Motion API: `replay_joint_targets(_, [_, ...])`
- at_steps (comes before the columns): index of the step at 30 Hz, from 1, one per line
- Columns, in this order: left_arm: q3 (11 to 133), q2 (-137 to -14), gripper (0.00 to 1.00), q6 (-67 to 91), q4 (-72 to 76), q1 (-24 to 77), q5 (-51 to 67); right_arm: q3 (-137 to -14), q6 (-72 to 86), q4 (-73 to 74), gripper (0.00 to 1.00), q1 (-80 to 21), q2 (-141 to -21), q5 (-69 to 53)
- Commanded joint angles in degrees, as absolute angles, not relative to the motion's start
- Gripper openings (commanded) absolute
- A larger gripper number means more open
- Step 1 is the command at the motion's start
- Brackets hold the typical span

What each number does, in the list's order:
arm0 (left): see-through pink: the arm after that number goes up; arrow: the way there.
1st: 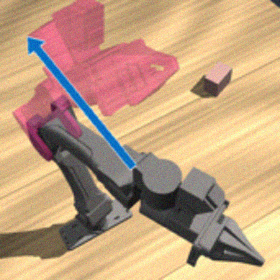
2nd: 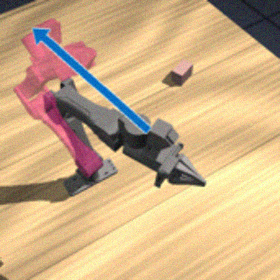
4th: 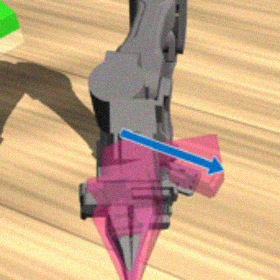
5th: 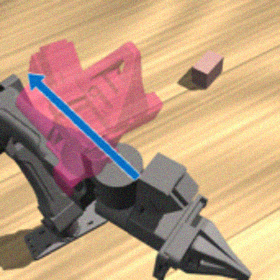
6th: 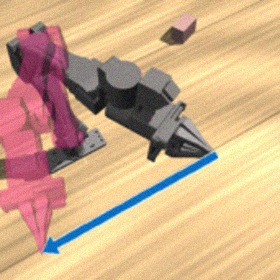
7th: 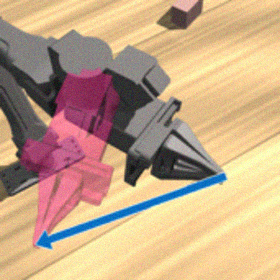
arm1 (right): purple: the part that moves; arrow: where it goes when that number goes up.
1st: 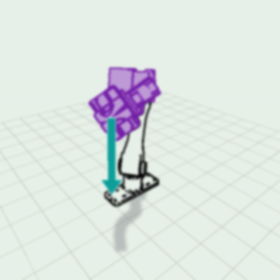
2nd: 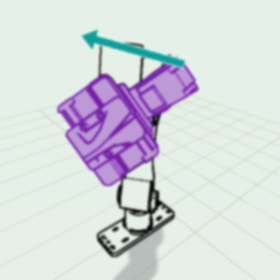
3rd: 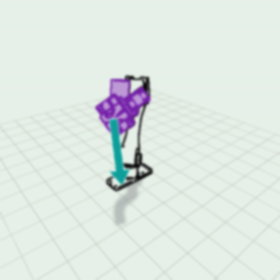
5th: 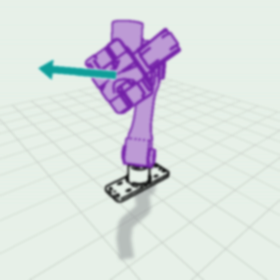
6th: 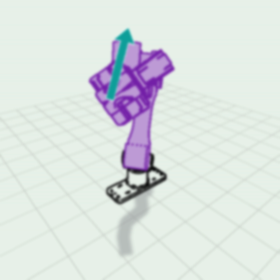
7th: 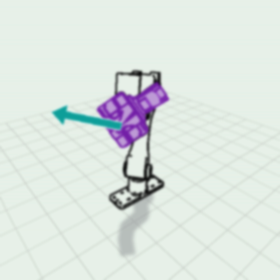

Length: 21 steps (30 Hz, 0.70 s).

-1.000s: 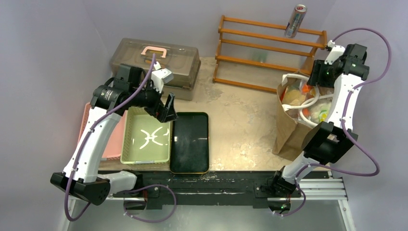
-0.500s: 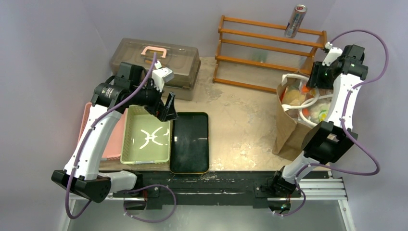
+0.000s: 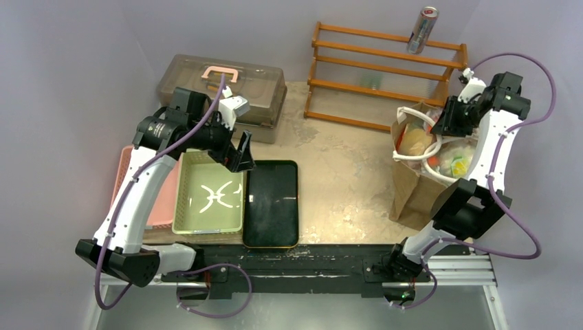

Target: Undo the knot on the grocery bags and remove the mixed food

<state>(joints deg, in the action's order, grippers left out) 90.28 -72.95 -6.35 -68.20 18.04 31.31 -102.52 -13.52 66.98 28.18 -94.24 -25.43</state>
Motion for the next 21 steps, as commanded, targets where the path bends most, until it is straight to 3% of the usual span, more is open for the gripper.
replay_joint_targets(1, [91.76,-72.33,1.00,-5.23,-66.52,18.19,32.24,-111.00,-12.99,73.66,0.18,28.55,-93.70,-32.84])
replay_joint_targets(7, [91.40,-71.56,1.00,-5.45,-66.18,18.19,32.19,-123.24,-11.11,80.99,0.09,28.48,-94.50,-38.37])
replay_joint_targets(14, [90.40,-70.95,1.00,-6.23,-66.11,18.19,32.79,-123.67,-10.30,80.06,0.20,25.87,-93.16,-50.05])
replay_joint_targets(17, [89.94,-70.95,1.00,-6.49,-66.10,18.19,33.09,-122.30,-11.07,78.96,0.32,19.48,-93.82,-51.32])
replay_joint_targets(21, [89.48,-70.82,1.00,-6.25,-65.89,18.19,33.12,-122.54,-12.59,78.72,0.67,12.03,-95.50,-54.00])
